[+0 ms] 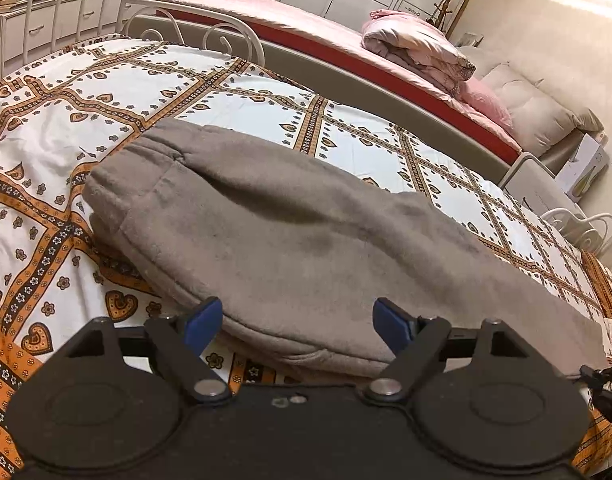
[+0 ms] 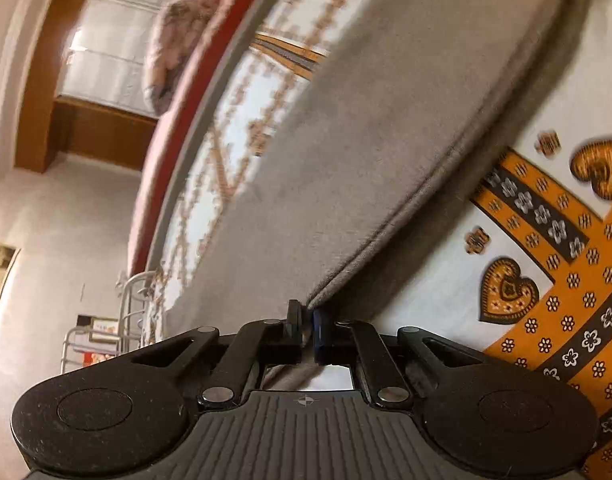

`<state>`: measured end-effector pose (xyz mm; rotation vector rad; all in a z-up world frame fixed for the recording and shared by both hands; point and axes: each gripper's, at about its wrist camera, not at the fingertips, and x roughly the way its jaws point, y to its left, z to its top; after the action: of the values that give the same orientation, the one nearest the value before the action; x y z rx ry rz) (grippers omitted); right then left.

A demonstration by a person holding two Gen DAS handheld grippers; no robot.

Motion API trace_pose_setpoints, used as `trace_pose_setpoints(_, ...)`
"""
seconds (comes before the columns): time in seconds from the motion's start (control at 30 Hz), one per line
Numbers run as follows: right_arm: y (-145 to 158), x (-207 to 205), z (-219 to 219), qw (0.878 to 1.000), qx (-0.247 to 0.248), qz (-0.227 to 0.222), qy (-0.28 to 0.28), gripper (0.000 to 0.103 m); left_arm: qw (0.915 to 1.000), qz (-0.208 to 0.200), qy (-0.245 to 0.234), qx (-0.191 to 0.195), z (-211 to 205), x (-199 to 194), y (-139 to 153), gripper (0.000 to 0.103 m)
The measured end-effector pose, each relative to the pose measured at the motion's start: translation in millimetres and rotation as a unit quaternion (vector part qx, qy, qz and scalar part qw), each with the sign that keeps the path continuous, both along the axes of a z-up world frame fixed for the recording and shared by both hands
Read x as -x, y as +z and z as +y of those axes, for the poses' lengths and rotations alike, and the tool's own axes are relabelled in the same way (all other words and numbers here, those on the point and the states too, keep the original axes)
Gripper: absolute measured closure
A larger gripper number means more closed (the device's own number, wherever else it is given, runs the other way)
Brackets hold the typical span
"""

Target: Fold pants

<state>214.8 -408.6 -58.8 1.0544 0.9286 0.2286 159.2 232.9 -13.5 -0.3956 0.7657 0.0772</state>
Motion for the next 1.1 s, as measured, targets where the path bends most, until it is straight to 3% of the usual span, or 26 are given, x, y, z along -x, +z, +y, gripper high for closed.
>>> trace_pose_setpoints(0.13,11.3,13.4,-5.3,1.000,0.006,-0.021,0.008,0.101,1.0000,0.000,0.000,-0.001,-0.5,0.0,0.0,0.028)
trace_pose_setpoints(0.3,-7.5,6.5,-9.4,0.999,0.039,0.020,0.014,0.102,1.0000,0.001,-0.001,-0.001,-1.9,-1.8,-0.2,0.028)
trace_pose_setpoints(0.43,3.3,17.5,-8.6,0.999,-0.013,-0.015,0.028,0.101,1.0000,-0.002,-0.004,-0.001,-4.0,-1.3,1.0,0.028)
trace_pose_setpoints(0.5,3.6,18.1,-2.8,0.999,-0.014,-0.017,0.035,0.101,1.0000,0.000,-0.004,-0.003,-4.3,-2.6,0.3,0.028)
trace_pose_setpoints(0.93,-11.5,12.3,-10.3,0.999,-0.033,0.026,-0.008,0.100,1.0000,-0.001,-0.003,0.001,-3.4,-2.6,0.6,0.028)
trace_pose_setpoints(1.0,-11.4,12.9,-12.1,0.999,-0.038,0.025,-0.010,0.092,1.0000,-0.001,-0.007,0.001,-4.6,-3.6,0.6,0.028)
trace_pose_setpoints(1.07,-9.9,17.4,-14.4,0.999,-0.042,0.019,-0.019,0.051,1.0000,-0.002,-0.008,0.000,-6.0,-4.1,0.6,0.028)
trace_pose_setpoints(1.1,-9.2,19.8,-16.1,0.998,-0.053,0.012,-0.023,0.049,1.0000,-0.002,-0.008,0.000,-6.0,-3.9,0.6,0.028)
